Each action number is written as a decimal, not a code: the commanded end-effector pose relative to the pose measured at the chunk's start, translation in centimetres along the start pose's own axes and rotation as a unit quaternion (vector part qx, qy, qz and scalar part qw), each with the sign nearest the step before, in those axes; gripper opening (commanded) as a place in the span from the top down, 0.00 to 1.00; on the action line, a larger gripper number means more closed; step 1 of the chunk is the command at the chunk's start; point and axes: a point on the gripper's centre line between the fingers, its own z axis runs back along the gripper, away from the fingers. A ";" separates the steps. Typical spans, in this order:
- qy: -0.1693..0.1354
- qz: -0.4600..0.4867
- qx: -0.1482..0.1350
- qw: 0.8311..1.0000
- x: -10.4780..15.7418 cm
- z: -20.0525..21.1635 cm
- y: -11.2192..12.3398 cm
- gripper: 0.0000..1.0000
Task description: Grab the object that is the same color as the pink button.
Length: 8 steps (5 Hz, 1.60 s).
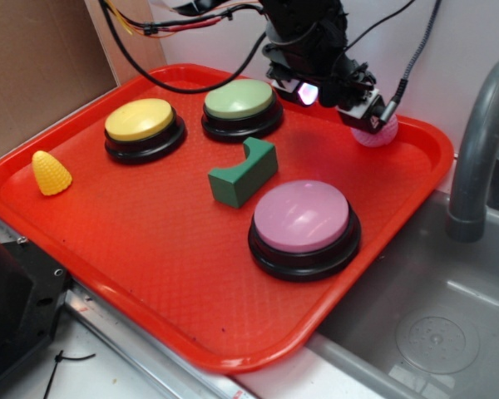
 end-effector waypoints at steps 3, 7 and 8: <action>-0.025 -0.011 -0.071 0.997 2.7 -0.7 -2.9 0.00; 0.043 0.012 -0.027 0.999 1.9 -0.8 -2.9 1.00; 0.068 0.040 -0.023 0.997 1.9 2.9 -0.6 1.00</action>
